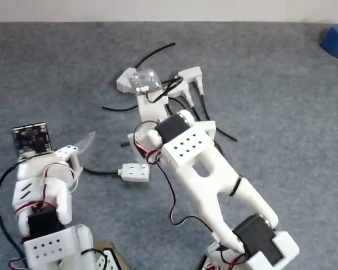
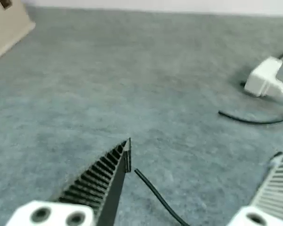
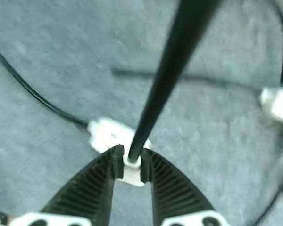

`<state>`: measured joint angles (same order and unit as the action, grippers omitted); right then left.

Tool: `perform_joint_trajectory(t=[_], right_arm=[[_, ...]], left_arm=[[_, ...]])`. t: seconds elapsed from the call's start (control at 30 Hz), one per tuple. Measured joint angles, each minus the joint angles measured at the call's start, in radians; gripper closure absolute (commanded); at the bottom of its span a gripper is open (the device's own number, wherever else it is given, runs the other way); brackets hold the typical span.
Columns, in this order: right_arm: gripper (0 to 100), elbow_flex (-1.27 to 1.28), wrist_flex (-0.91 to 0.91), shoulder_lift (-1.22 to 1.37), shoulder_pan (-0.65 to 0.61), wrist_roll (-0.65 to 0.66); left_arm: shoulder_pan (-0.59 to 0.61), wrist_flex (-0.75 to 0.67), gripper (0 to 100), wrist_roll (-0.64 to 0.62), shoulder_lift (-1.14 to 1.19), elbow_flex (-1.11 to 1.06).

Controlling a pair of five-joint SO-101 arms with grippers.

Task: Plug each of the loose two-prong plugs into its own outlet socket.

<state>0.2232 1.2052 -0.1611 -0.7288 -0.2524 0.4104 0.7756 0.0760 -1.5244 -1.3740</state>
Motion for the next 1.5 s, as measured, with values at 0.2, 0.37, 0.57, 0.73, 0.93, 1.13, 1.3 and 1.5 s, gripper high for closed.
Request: perform_joint_trajectory(t=[0.2,0.37,0.57,0.73,0.93,1.13,1.3,1.5], right_arm=[[99.2,0.002,-0.020,0.002,0.023,0.009],[99.2,0.015,-0.034,0.002,0.035,0.072],[99.2,0.132,-0.161,0.002,0.035,0.172],[99.2,0.212,-0.242,0.002,0.035,0.204],[99.2,0.190,-0.255,0.002,0.035,0.219],[99.2,0.180,-0.350,-0.066,-0.089,0.236],[99.2,0.287,-0.399,-0.195,-0.166,0.359],[99.2,0.459,-0.399,-0.361,-0.173,0.486]], left_arm=[[0.103,0.000,58,0.000,0.000,0.002],[0.253,0.000,58,0.000,0.000,0.002],[0.500,0.005,58,0.060,0.003,0.011],[0.474,0.224,58,0.215,0.077,0.141],[0.417,0.399,58,0.239,0.350,0.427],[0.410,0.413,58,0.296,0.729,0.677],[0.410,0.466,58,0.348,1.092,0.873],[0.410,0.489,58,0.367,1.335,1.051]])
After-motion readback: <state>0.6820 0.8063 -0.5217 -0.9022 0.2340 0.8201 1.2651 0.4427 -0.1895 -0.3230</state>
